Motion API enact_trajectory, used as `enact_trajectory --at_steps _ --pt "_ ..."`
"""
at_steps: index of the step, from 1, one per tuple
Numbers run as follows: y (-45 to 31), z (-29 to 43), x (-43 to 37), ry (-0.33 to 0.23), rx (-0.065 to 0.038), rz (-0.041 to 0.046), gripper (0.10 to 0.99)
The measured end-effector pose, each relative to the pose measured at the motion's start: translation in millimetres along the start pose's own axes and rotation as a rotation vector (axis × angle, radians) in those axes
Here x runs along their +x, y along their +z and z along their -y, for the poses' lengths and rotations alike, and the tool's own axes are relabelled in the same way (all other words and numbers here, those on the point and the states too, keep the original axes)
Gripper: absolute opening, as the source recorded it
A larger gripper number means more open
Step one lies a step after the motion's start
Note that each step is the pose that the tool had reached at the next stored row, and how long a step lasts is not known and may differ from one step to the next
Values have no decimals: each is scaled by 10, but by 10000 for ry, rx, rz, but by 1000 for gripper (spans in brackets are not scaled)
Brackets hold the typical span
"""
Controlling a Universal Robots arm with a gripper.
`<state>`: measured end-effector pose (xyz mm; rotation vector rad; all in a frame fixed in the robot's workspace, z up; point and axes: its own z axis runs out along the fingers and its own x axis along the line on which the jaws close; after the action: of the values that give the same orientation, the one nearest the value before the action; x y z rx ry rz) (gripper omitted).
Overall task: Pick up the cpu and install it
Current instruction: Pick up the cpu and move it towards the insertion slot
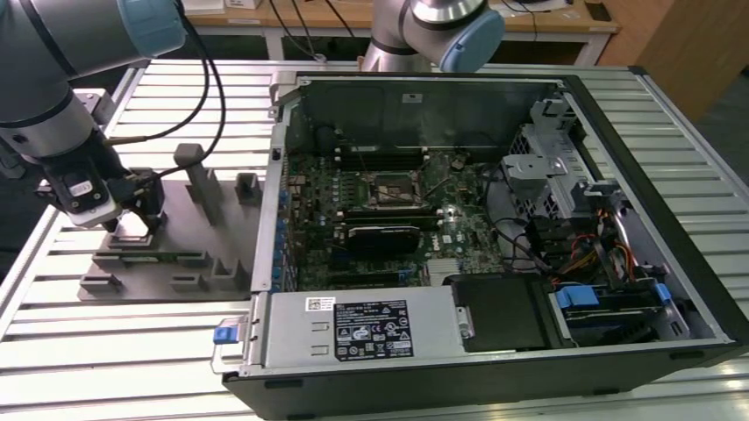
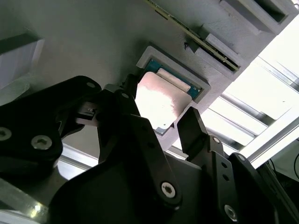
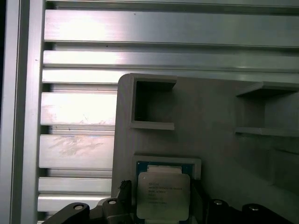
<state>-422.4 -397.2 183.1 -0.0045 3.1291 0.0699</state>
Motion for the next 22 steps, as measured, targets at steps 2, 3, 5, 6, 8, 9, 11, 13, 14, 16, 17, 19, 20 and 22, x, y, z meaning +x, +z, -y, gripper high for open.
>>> enact_trajectory --at_steps 2,3,5,6,8,9,11,13,14,16,17,19,20,22 --pt "1 -1 0 0 -1 2 608" --pt "1 -1 0 0 0 1 596" --pt "0 -1 0 0 0 0 541" --pt "0 -1 0 0 0 0 541" --pt "1 -2 0 0 0 1 541" --pt "1 -2 0 0 0 1 541" --pt "-4 -3 -1 0 -1 1 541" --pt "-25 -4 0 1 -2 1 541" --pt "-39 -4 0 1 -1 1 541" --pt "-71 -6 -1 1 -1 1 541" --pt "-88 -6 -1 0 -1 2 541" --pt "-120 -7 -1 0 0 1 541" --pt "-137 -8 -2 1 0 1 541" --pt "-175 -10 -2 0 0 1 541"
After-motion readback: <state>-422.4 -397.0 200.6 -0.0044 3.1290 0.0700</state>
